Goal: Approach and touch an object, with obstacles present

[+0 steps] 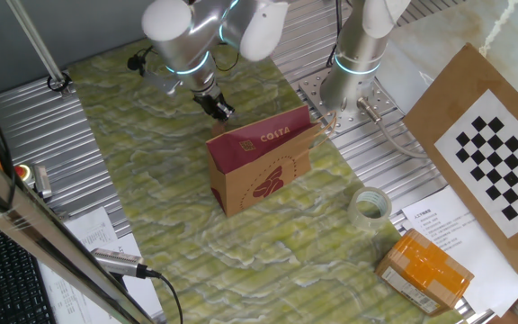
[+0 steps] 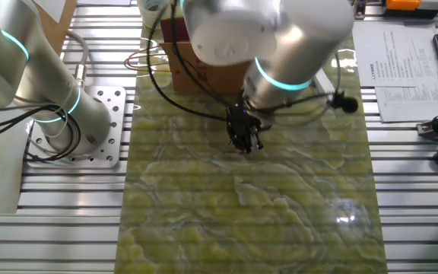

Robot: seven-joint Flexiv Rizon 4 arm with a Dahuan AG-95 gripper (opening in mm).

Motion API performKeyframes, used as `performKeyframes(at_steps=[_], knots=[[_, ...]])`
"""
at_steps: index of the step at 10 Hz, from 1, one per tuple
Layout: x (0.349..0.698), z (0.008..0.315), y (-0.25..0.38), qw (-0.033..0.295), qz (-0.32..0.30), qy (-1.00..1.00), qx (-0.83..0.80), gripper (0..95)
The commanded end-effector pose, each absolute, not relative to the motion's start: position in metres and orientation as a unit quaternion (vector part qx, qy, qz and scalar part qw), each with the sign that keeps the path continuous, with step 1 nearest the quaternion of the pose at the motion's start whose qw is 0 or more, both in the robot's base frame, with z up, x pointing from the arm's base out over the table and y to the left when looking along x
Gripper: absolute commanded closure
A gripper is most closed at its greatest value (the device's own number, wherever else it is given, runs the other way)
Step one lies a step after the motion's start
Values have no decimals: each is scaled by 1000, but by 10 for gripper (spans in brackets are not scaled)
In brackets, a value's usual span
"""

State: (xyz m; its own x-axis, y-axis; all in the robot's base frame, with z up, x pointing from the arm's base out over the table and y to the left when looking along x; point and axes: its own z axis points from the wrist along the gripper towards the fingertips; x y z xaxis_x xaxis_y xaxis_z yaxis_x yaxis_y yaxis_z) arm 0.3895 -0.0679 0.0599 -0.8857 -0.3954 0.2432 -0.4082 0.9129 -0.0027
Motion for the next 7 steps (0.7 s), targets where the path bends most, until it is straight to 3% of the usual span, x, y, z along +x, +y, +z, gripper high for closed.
performKeyframes(at_steps=[1, 4, 7], knots=[[392, 67, -72, 111, 39, -973, 197, 950], [408, 83, -87, 89, 44, -976, 196, 950], [446, 103, -104, 82, 40, -975, 203, 950]])
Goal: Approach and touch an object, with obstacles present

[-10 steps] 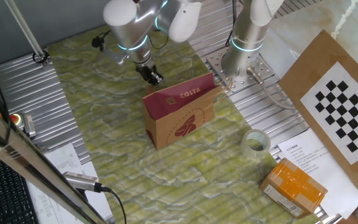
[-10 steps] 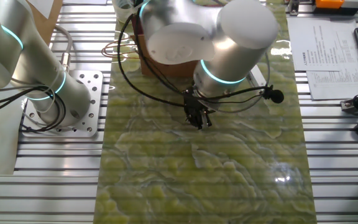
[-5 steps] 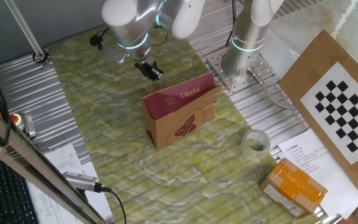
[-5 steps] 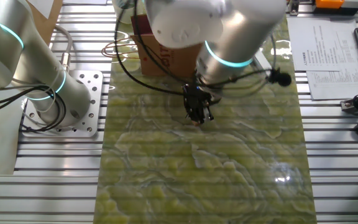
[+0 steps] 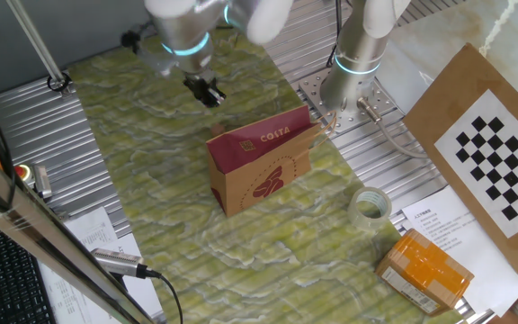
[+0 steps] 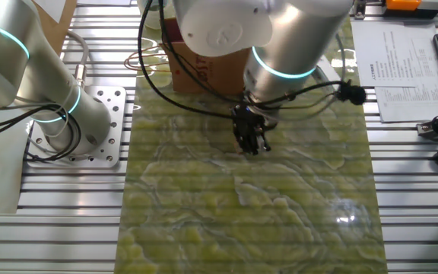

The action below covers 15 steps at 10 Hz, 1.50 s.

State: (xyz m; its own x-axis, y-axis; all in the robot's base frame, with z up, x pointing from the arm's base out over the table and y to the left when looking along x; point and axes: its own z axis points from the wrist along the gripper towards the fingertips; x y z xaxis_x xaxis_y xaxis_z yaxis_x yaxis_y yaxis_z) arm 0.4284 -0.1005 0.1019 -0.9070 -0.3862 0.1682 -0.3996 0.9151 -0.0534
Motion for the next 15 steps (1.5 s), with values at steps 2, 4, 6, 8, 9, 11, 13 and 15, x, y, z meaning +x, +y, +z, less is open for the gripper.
performKeyframes(at_steps=[2, 4, 6, 8, 9, 11, 13, 15], knots=[[462, 109, -107, 77, 37, -976, 200, 950], [475, 113, -109, 72, 36, -977, 199, 950], [488, 116, -110, 65, 22, -979, 191, 950], [500, 122, -110, 57, 3, -982, 178, 950], [502, 122, -110, 49, -2, -985, 164, 950], [502, 122, -110, 39, -17, -991, 128, 950], [502, 122, -109, 19, -7, -994, 111, 950], [502, 119, -109, -16, 23, -993, 117, 950]])
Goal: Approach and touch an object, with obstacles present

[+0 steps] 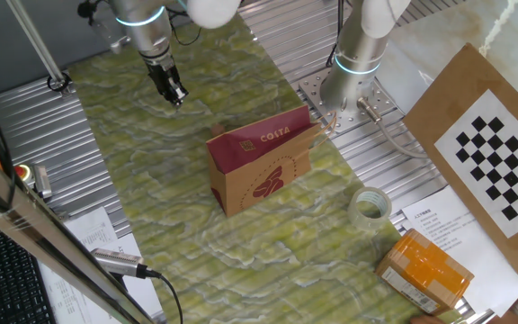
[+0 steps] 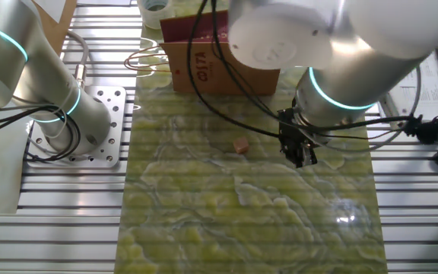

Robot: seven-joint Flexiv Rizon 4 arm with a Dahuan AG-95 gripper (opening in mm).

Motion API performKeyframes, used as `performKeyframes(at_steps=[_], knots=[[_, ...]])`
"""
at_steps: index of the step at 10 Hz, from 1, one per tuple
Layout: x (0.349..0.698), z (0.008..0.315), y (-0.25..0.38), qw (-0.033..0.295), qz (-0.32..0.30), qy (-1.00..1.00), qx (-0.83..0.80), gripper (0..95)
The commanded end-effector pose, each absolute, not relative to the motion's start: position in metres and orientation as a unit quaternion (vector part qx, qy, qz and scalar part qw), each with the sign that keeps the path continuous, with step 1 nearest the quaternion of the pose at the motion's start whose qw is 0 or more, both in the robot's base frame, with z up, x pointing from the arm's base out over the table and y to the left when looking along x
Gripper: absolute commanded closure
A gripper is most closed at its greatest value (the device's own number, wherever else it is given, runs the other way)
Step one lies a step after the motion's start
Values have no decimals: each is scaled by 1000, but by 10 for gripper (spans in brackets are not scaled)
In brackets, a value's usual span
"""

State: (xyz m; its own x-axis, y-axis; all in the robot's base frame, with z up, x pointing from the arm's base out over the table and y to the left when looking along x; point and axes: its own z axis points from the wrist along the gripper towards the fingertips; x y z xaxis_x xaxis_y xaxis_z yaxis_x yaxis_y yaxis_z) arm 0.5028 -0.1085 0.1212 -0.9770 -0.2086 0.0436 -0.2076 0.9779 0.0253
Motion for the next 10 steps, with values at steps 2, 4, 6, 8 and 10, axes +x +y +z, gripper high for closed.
performKeyframes(at_steps=[2, 4, 6, 8, 10], knots=[[502, 120, -110, -14, 38, -994, 105, 950], [502, 120, -110, -13, 44, -994, 101, 950], [502, 119, -109, -14, 39, -994, 99, 950], [502, 119, -107, -13, 36, -995, 96, 950], [502, 119, -107, -13, 32, -995, 89, 950]])
